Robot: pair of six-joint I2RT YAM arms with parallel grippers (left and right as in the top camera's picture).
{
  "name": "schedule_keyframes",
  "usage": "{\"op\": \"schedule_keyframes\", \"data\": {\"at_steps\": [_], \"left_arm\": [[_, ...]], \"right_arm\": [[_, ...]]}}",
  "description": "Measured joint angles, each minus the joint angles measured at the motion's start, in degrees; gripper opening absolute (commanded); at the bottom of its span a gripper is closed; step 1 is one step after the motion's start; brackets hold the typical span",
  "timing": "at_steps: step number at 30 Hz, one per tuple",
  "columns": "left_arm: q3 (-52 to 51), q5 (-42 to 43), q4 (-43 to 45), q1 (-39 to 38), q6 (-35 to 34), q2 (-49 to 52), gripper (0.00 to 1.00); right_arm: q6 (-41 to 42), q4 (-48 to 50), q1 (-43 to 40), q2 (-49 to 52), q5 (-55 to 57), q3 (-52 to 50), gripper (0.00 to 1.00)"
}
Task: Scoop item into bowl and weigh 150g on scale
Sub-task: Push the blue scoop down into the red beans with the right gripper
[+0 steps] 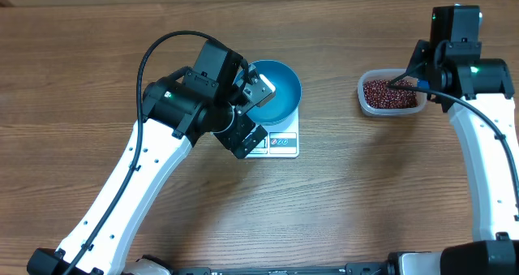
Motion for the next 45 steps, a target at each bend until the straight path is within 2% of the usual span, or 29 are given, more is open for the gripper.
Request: {"op": "schedule_keyframes", "data": {"at_steps": [9, 18, 28, 45], "left_arm": [[0.0, 0.15, 0.0, 0.0, 0.0, 0.0, 0.99], [0.0, 0.15, 0.0, 0.0, 0.02, 0.0, 1.0], [0.0, 0.15, 0.0, 0.0, 0.04, 0.0, 0.99], [0.0, 0.15, 0.0, 0.0, 0.15, 0.0, 0.99]], "right_arm": [[-4.42, 0.44, 0.35, 4.37, 0.17, 0.0, 0.04], [-7.58, 0.39, 5.7, 8.92, 5.7, 0.0, 0.04], [-8.39, -0.39, 6.75, 12.72, 9.6, 0.0, 0.04], [-8.41, -0.04, 6.75, 15.1, 9.6, 0.0, 0.04]]}}
